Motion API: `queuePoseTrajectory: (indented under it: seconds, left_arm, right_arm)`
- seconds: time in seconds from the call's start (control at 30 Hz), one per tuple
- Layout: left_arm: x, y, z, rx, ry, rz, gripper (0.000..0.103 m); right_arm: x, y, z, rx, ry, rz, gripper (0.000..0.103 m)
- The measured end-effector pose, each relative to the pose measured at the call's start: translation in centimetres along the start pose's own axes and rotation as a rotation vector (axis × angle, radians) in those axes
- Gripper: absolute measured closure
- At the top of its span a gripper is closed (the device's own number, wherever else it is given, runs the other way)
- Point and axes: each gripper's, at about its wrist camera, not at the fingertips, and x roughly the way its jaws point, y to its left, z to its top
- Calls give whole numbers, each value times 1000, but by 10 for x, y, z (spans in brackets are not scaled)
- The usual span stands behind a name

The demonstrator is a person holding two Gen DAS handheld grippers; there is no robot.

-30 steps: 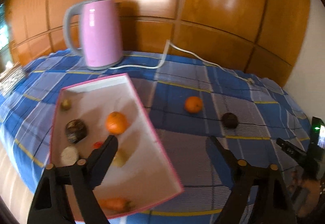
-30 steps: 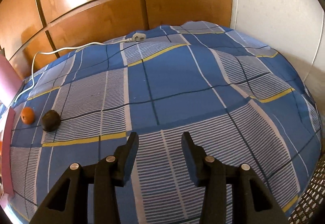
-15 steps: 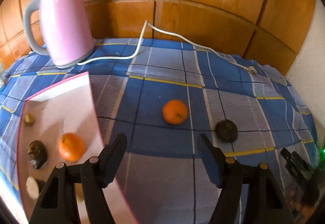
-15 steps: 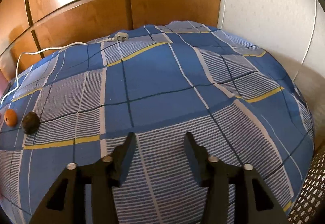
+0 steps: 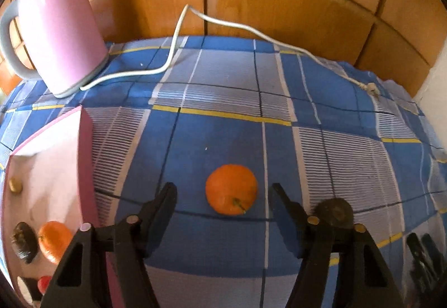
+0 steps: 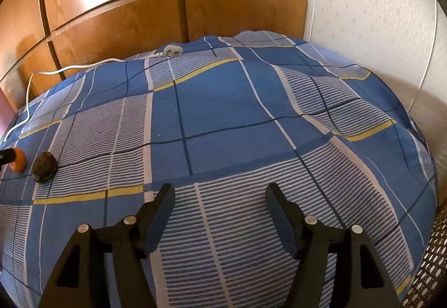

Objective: Organize fruits
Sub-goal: 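Reach the left gripper to the loose mandarin and grasp it, then carry the mandarin into the tray and open the left gripper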

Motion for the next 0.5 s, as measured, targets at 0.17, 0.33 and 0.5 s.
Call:
queuePoseTrajectory:
  seconds: [0.17,0.33,0.5]
  left_arm:
    - [12,1,0,-34,17,-39,58]
    - [1,-8,-10,-16,-8,-75,64]
    - [-26,-5,-23,-2,-49,-109,64]
  right_arm:
    - [0,0,-1,-1,-5,5,32]
    - [0,0,-1,-3,-9,5,32]
    - [1,4,-2,-22,-14,-9,30]
